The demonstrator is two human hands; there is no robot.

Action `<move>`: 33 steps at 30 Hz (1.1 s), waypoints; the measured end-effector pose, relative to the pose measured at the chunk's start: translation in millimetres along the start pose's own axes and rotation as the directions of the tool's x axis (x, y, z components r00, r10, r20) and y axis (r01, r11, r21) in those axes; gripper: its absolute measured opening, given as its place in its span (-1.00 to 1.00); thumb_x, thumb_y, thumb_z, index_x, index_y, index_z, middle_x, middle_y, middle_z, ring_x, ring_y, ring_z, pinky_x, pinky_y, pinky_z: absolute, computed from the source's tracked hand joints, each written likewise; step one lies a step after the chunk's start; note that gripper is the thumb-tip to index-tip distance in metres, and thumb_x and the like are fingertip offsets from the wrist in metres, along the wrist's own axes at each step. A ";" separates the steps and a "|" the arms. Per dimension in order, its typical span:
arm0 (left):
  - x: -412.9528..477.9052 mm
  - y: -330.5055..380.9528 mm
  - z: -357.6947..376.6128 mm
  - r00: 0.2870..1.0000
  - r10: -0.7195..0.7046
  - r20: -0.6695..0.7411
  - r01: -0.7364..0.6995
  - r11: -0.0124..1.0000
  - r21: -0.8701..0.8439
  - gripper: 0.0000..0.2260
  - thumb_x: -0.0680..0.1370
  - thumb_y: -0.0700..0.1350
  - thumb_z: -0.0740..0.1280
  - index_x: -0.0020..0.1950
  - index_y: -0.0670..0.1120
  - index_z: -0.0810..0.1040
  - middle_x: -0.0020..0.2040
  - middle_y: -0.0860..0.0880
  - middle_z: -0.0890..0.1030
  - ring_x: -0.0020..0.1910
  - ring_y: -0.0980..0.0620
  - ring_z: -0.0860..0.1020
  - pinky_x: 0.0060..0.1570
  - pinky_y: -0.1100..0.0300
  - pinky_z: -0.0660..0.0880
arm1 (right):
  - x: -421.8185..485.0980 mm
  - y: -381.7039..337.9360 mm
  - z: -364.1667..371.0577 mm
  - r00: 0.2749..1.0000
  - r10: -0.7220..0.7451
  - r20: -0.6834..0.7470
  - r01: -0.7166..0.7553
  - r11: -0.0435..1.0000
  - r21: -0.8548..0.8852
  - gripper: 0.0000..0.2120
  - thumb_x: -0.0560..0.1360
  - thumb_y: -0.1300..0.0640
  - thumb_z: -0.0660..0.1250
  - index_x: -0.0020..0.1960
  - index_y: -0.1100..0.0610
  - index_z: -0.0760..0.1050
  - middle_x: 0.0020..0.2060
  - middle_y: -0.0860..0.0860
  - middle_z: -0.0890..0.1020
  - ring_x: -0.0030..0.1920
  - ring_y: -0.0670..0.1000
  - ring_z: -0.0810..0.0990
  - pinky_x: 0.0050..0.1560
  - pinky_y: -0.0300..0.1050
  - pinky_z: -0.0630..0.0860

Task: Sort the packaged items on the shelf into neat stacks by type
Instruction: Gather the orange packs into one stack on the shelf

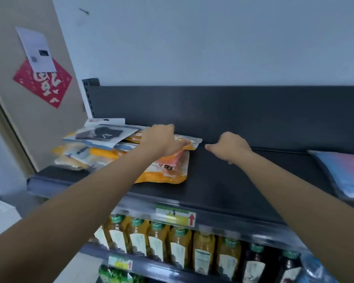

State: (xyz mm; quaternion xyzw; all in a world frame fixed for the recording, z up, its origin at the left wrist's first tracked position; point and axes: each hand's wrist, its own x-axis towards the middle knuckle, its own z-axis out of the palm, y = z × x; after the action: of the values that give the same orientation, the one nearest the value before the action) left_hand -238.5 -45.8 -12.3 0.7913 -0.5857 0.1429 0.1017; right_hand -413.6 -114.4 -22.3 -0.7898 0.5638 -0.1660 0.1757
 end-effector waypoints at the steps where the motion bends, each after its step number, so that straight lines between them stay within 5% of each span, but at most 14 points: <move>1: 3.6 -9.9 0.5 1.000 -0.004 0.010 0.004 1.000 -0.015 -0.49 0.48 0.37 0.18 0.03 -0.08 0.46 0.07 -0.10 0.61 0.10 -0.16 0.53 -0.07 0.05 0.41 | 1.8 -7.5 4.0 1.000 0.010 -0.005 -0.010 1.000 -0.004 -0.65 0.51 -0.09 0.27 -0.30 0.14 0.35 -0.39 0.00 0.48 -0.43 0.00 0.44 -0.42 -0.22 0.32; 10: 41.3 -44.5 15.4 0.992 -0.054 0.116 0.060 0.997 -0.047 -0.39 0.48 0.39 0.16 0.25 -0.08 0.47 0.18 -0.09 0.58 0.18 -0.13 0.51 0.09 0.00 0.48 | 37.9 -32.9 26.8 0.992 0.121 0.036 -0.120 0.993 -0.016 -0.73 0.55 0.01 0.18 -0.25 0.14 0.34 -0.32 0.03 0.50 -0.31 0.06 0.53 -0.41 -0.20 0.37; 16: 55.0 -51.9 32.9 0.989 -0.035 0.142 0.026 0.998 0.059 -0.42 0.52 0.36 0.13 0.22 -0.11 0.46 0.17 -0.11 0.58 0.16 -0.13 0.52 0.02 0.04 0.41 | 67.6 -40.8 42.4 0.973 0.172 0.155 -0.179 0.983 0.034 -0.55 0.55 -0.10 0.14 0.26 0.22 0.42 -0.10 0.11 0.55 -0.20 0.12 0.60 -0.17 -0.09 0.58; 22: 68.8 -63.4 38.6 0.980 -0.037 0.195 0.031 0.999 0.030 -0.39 0.51 0.38 0.11 0.25 -0.10 0.46 0.21 -0.10 0.57 0.19 -0.13 0.51 0.02 0.04 0.40 | 86.0 -52.3 62.2 0.951 0.232 0.203 -0.267 0.949 0.166 -0.63 0.57 -0.12 0.15 0.10 0.19 0.41 -0.16 0.10 0.51 -0.16 0.12 0.57 -0.12 -0.06 0.59; 25: 75.2 -68.2 39.8 0.975 -0.007 0.224 0.000 0.999 0.033 -0.38 0.51 0.39 0.09 0.24 -0.09 0.47 0.22 -0.10 0.56 0.20 -0.14 0.49 0.04 0.02 0.40 | 88.7 -55.3 67.8 0.940 0.283 0.192 -0.337 0.859 0.384 -0.74 0.55 -0.01 0.26 0.05 0.19 0.38 -0.08 0.11 0.49 -0.11 0.09 0.51 -0.18 -0.07 0.53; 30: 80.9 -72.8 41.3 0.968 0.073 0.240 -0.071 0.997 -0.017 -0.40 0.51 0.39 0.07 0.18 -0.09 0.49 0.19 -0.11 0.57 0.17 -0.14 0.50 0.00 0.03 0.40 | 85.1 -59.3 64.1 0.912 0.361 0.193 -0.370 0.524 0.767 -0.69 0.52 0.19 0.37 0.19 0.22 0.36 0.03 0.15 0.57 -0.24 0.00 0.55 -0.49 -0.17 0.54; 33: 81.2 -72.1 39.9 0.963 0.121 0.239 -0.102 0.991 -0.088 -0.37 0.51 0.41 0.04 0.21 -0.08 0.50 0.21 -0.12 0.56 0.19 -0.15 0.50 0.10 -0.01 0.42 | 79.2 -60.3 56.2 0.893 0.403 0.198 -0.368 0.404 0.838 -0.71 0.51 0.23 0.39 0.17 0.24 0.39 0.03 0.17 0.62 -0.15 0.04 0.64 -0.37 -0.13 0.63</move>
State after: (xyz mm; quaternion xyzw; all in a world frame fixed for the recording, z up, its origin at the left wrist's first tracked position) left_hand -143.2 -110.7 -21.2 0.7642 -0.6424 0.0280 0.0504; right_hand -313.1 -166.2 -38.8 -0.4417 0.5749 -0.3920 0.5663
